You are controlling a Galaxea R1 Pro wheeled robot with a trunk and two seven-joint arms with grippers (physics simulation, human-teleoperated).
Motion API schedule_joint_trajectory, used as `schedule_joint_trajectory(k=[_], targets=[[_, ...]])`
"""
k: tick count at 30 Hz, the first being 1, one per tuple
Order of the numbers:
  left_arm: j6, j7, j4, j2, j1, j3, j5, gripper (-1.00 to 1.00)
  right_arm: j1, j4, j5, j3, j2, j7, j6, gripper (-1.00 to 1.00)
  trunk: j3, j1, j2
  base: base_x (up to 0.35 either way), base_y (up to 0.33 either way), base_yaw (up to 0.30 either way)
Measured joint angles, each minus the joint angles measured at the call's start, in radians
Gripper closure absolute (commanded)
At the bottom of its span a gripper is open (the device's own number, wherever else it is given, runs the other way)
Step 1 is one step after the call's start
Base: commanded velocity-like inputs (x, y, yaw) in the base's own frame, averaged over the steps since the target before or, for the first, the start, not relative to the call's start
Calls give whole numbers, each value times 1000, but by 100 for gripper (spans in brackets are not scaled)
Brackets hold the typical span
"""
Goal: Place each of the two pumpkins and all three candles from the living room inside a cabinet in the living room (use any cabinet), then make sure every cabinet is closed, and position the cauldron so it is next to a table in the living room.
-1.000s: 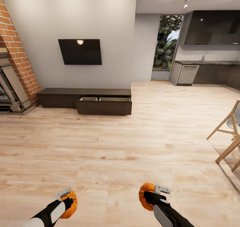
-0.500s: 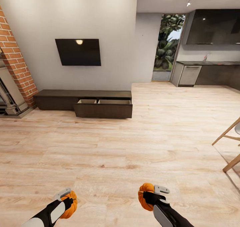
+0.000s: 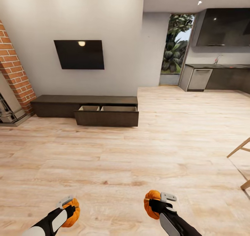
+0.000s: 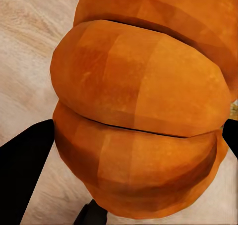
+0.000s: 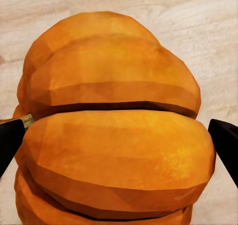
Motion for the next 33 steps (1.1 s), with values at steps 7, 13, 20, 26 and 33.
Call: schedule_joint_trajectory(k=[7,13,20,26,33], targets=[[0,0,0,-4,0,0,0,100,0,0,0,0,0,0,0,100,0,0,0,316,90,0],[0,-1,0,2,0,1,2,100,0,0,0,0,0,0,0,100,0,0,0,319,52,0],[-1,0,0,-3,0,0,-2,100,0,0,2,0,0,0,0,100,0,0,0,219,104,0],[-2,-2,0,-4,0,-1,-6,100,0,0,2,0,0,0,0,100,0,1,0,17,9,0],[-1,-3,0,1,0,1,-4,100,0,0,2,0,0,0,1,100,0,0,0,51,29,0]])
